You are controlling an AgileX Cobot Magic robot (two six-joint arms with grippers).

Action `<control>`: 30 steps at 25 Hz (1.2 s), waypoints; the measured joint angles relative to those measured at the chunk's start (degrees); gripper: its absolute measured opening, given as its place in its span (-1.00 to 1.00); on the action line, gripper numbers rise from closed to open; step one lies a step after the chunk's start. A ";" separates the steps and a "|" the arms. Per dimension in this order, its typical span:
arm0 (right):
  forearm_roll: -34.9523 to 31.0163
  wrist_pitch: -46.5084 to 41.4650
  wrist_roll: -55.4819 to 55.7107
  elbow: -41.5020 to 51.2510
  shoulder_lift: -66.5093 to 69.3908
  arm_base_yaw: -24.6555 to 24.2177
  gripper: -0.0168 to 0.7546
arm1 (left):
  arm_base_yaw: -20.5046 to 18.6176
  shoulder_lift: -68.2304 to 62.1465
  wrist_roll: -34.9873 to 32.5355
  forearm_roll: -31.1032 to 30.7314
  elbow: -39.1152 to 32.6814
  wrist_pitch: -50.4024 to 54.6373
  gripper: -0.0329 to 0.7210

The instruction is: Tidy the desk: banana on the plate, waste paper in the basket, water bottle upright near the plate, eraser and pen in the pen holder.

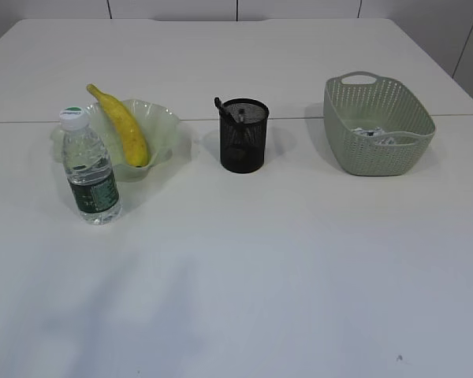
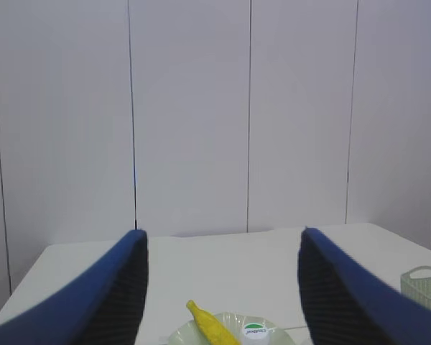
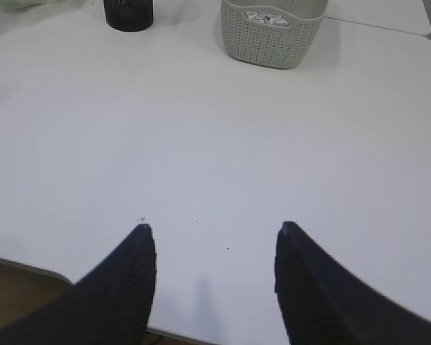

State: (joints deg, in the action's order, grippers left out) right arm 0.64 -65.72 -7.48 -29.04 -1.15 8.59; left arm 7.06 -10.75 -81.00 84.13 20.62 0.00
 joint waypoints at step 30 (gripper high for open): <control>0.00 0.00 0.00 0.00 0.00 0.00 0.07 | -4.10 10.40 0.00 4.66 -8.41 0.60 0.32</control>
State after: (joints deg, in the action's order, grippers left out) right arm 0.64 -65.72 -7.48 -29.04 -1.15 8.59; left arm 2.95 -0.35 -81.00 88.80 12.21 0.60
